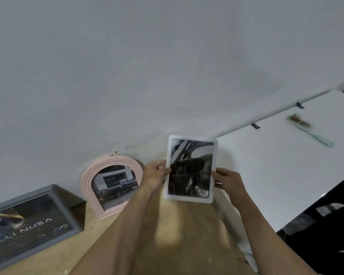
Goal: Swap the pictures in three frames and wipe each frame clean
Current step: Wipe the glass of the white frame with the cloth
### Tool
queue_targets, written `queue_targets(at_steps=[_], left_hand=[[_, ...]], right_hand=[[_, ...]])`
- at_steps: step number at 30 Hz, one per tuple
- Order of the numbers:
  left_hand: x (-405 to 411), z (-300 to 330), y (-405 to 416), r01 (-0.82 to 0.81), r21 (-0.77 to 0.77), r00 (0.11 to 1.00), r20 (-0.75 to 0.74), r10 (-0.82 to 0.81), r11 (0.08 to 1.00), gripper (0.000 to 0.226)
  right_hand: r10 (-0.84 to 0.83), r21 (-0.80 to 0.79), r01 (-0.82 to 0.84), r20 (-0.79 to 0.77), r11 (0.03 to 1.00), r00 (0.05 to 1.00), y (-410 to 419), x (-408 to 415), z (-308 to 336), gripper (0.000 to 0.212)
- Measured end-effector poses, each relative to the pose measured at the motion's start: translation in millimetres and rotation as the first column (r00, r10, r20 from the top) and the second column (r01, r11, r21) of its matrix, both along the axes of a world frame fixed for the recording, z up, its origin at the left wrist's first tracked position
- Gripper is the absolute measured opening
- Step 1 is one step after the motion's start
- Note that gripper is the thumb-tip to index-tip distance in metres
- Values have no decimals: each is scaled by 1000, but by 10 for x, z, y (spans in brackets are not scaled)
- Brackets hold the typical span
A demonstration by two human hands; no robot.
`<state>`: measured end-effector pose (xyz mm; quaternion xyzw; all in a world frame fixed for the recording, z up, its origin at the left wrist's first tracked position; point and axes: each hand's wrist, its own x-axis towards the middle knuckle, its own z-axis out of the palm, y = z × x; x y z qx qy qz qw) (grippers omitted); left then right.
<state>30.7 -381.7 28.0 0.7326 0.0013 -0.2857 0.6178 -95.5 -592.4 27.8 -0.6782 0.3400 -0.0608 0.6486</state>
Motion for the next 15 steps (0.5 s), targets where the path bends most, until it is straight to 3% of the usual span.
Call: queue_targets(at_steps=[7, 10, 15], left_hand=[[236, -480, -322, -69, 48, 954, 294, 52, 996, 25], [247, -707, -344, -104, 146, 927, 372, 43, 984, 28], [123, -862, -214, -127, 212, 922, 386, 36, 969, 29]], right_hand=[[10, -295, 29, 131, 955, 991, -78, 233, -362, 33], [45, -456, -22, 39, 890, 998, -86, 295, -614, 22], [103, -567, -144, -104, 811, 989, -52, 284, -818, 20]])
